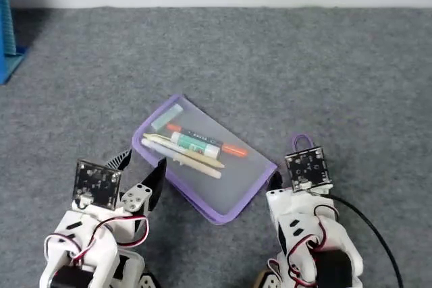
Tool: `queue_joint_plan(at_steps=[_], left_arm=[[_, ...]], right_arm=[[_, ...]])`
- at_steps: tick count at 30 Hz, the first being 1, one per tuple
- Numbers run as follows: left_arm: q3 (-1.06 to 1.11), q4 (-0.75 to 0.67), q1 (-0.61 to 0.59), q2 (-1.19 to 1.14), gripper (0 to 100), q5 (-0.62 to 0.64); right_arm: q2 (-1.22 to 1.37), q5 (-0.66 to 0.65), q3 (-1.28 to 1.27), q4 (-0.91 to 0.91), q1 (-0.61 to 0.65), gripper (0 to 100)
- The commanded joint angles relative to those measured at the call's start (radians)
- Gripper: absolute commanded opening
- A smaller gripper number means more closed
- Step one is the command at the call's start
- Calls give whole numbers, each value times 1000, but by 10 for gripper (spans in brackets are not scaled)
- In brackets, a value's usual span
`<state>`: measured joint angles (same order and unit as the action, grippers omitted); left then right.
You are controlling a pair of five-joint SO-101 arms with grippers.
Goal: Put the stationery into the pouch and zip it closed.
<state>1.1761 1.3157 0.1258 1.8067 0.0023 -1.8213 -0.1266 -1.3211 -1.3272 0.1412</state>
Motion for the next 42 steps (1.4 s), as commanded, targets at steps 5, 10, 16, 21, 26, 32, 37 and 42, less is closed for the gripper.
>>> queue_joint_plan(at_steps=[5, 10, 16, 21, 26, 32, 37, 42], left_arm=[[81, -97, -127, 12, 213, 5], [243, -235, -226, 12, 130, 5], [358, -295, -238, 12, 15, -94], [415, -296, -241, 12, 14, -87], [424, -293, -241, 12, 14, -87], [478, -293, -241, 12, 17, -89], [509, -293, -242, 11, 16, -89], [509, -273, -238, 9, 16, -91]], right_arm=[[5, 5, -68, 79, -170, 251], [5, 9, -181, 171, -226, 251], [5, 14, -241, 179, -237, 199], [5, 14, -261, 174, -237, 6], [5, 14, -336, 196, -246, 31], [5, 12, -354, 232, -254, 9], [5, 12, -361, 200, -254, 9], [5, 12, -361, 107, -254, 9]])
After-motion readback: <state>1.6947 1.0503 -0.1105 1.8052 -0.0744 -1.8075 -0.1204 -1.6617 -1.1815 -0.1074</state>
